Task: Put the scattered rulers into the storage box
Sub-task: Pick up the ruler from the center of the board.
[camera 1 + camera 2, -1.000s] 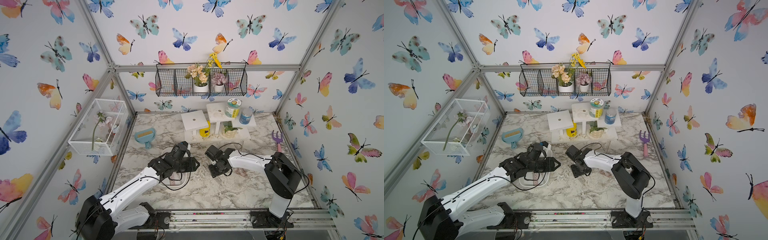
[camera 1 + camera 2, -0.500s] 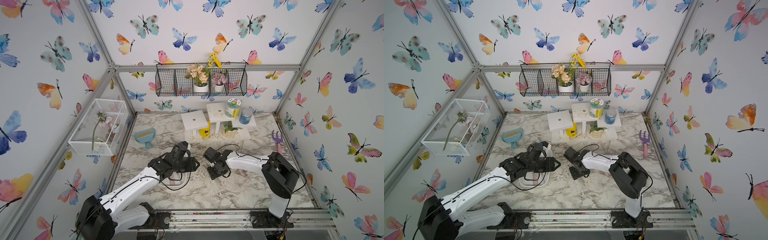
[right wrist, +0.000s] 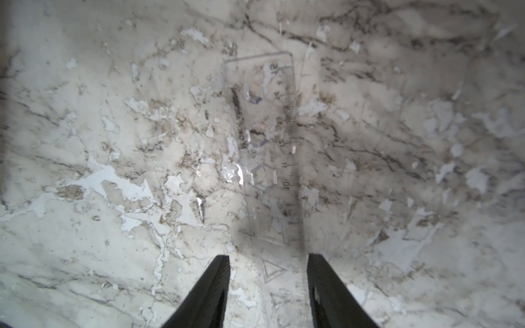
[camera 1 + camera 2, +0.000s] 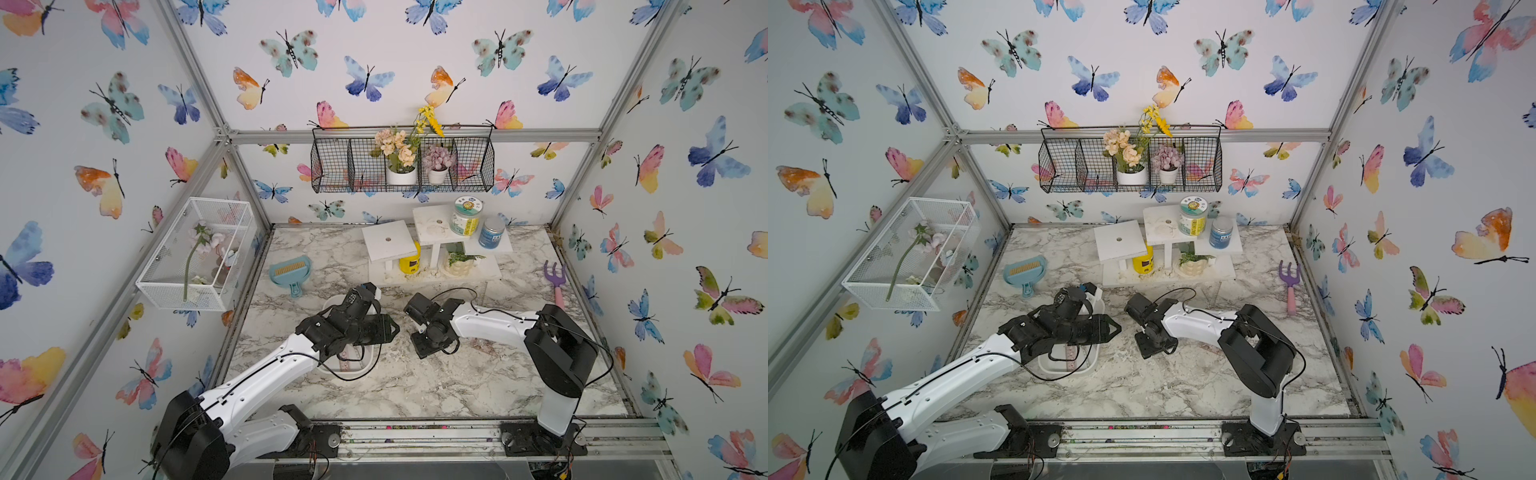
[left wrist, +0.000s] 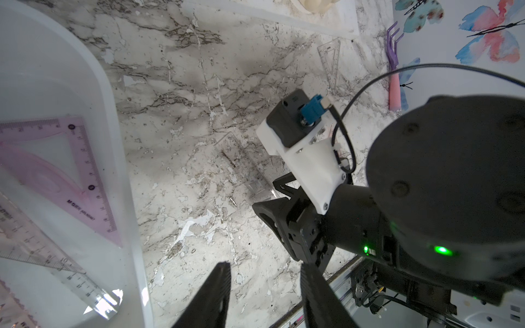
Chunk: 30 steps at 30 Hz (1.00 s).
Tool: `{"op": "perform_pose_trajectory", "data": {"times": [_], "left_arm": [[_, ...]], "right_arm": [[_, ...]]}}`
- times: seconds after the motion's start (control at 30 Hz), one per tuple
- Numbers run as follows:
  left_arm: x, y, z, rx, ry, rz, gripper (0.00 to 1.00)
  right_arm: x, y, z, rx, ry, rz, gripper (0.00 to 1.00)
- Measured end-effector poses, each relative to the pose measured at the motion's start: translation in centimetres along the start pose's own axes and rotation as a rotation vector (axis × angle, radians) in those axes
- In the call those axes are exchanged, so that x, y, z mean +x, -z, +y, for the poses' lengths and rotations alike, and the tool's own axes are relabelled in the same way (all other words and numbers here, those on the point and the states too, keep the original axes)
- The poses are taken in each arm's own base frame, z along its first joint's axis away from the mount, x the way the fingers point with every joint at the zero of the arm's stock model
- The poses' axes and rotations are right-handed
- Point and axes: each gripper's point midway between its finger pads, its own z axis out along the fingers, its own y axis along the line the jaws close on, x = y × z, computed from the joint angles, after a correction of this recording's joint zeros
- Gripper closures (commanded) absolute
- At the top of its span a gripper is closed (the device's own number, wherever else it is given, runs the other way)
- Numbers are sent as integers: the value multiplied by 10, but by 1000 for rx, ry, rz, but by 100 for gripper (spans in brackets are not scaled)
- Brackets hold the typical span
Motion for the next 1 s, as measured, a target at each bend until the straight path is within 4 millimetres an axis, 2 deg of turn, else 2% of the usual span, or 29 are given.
{"op": "perform_pose_trajectory", "data": {"times": [1.0], "left_arm": [[-1,0,1,-2,3,-3,55]], "right_arm": [[-1,-9,0,15,-13,17,51]]}}
